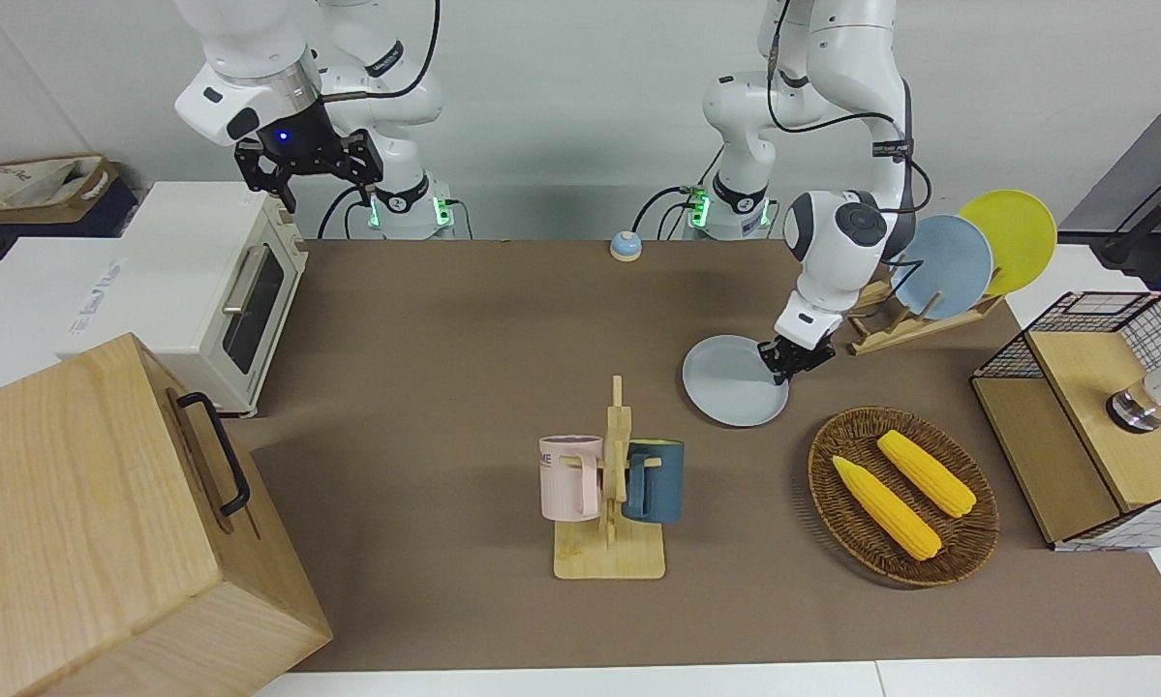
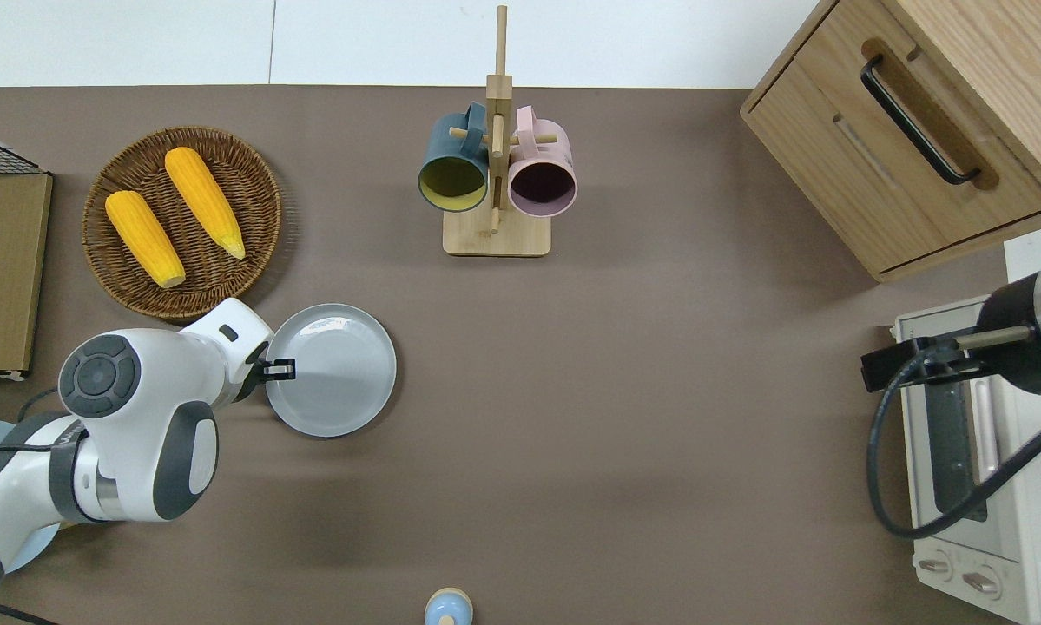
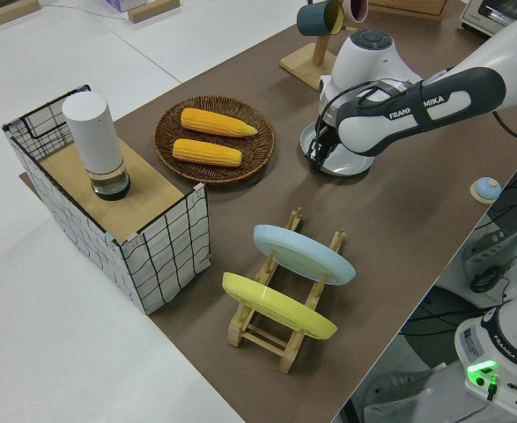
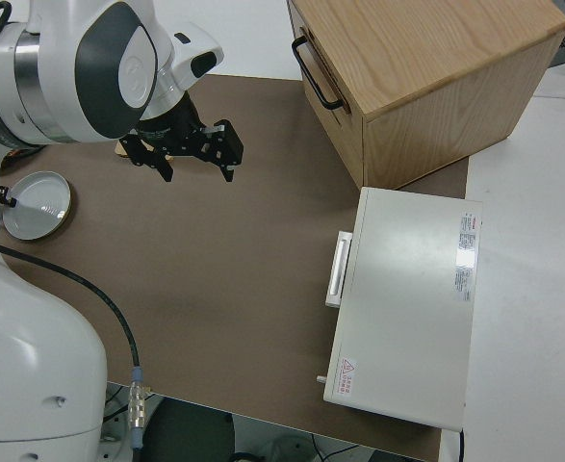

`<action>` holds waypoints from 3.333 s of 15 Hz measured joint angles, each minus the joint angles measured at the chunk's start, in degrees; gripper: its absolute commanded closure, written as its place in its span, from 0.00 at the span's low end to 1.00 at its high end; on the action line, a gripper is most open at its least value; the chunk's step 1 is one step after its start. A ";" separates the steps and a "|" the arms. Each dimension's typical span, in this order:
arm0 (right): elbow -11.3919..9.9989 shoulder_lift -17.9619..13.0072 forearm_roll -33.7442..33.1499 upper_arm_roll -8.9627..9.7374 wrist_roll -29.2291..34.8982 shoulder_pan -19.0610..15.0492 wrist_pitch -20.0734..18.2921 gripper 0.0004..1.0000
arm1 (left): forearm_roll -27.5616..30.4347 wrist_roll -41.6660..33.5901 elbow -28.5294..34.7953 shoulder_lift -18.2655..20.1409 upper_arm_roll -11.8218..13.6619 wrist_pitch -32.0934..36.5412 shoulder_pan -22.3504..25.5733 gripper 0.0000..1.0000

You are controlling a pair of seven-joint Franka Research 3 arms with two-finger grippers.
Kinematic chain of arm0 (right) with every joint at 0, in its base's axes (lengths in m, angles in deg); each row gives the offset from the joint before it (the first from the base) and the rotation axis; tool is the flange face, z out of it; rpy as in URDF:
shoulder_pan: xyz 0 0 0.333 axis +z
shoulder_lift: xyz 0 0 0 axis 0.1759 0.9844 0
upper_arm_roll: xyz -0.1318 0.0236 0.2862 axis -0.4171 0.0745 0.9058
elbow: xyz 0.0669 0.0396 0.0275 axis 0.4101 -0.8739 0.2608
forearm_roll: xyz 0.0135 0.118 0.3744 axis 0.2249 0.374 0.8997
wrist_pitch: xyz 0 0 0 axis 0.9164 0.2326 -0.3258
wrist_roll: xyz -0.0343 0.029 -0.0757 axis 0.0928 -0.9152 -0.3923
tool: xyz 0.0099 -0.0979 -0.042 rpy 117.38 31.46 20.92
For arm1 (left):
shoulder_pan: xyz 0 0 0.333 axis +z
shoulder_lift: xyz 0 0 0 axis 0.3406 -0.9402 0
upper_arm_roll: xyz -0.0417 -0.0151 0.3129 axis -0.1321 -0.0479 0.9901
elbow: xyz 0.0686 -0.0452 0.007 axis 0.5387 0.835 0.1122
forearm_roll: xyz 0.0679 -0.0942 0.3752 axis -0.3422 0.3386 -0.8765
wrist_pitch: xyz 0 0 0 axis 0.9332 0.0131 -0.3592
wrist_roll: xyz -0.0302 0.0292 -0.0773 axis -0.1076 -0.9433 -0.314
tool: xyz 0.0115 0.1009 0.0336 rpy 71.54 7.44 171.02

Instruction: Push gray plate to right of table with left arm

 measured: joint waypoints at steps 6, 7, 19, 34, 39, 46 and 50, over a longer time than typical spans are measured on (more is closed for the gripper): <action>0.00 0.00 0.00 0.00 0.00 0.00 0.00 0.02 | 0.00 0.31 0.00 0.29 -0.07 0.07 -0.15 1.00; 0.00 0.00 0.00 0.00 0.00 0.00 0.00 0.02 | 0.00 1.05 0.00 0.29 -0.08 0.06 -0.44 1.00; 0.00 0.00 0.00 0.00 0.00 0.00 0.00 0.02 | 0.00 13.86 -0.04 0.19 -0.18 -0.17 -10.01 1.00; 0.00 0.00 0.00 0.00 0.00 0.00 0.00 0.02 | 0.03 36.38 -4.75 -2.84 -0.45 -0.77 -27.08 1.00; 0.00 0.00 0.00 0.00 0.00 0.00 0.00 0.02 | 0.03 42.95 -7.95 -5.71 -0.51 -0.85 -32.13 1.00; 0.00 0.00 0.00 0.00 0.00 0.00 0.00 0.02 | 0.03 48.07 -12.36 -8.79 -2.48 -0.91 -34.86 1.00; 0.00 0.00 0.00 0.00 0.00 0.00 0.00 0.02 | 0.03 49.57 -14.35 -10.26 -2.99 -0.92 -36.18 1.00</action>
